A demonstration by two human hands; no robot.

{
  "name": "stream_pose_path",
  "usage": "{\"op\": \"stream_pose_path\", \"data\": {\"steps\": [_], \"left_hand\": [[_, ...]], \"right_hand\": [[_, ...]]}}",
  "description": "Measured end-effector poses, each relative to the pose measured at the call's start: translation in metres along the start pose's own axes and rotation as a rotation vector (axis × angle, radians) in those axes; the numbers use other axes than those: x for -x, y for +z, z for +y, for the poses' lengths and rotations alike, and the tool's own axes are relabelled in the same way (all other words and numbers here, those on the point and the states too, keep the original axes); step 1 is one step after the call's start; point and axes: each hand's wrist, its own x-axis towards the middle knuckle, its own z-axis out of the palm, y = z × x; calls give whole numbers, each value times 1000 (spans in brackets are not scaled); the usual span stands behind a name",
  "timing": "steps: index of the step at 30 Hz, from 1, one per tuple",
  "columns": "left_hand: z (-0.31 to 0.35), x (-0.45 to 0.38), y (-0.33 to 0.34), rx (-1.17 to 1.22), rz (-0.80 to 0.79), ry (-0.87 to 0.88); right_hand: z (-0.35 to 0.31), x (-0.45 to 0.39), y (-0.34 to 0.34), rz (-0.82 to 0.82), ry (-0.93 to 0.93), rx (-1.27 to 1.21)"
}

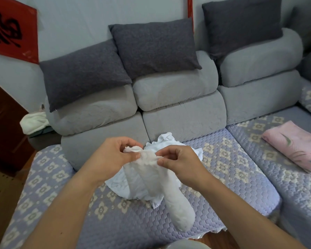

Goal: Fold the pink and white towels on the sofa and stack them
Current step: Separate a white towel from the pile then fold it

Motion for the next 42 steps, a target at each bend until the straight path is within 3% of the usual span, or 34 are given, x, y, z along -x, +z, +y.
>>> {"op": "stream_pose_path", "data": {"steps": [8, 17, 29, 36, 42], "left_hand": [[-1, 0, 4, -16, 34, -40], [-5, 0, 1, 178, 23, -76], [-6, 2, 0, 113, -18, -75], [-6, 2, 11, 157, -11, -76], [-7, 2, 9, 113, -22, -66]], "right_hand": [[-5, 3, -2, -9, 4, 60], [-8, 5, -5, -14, 5, 81], [-6, 6, -7, -13, 59, 89], [-7, 8, 7, -124, 83, 31], [1, 1, 15, -47, 2, 130]]}}
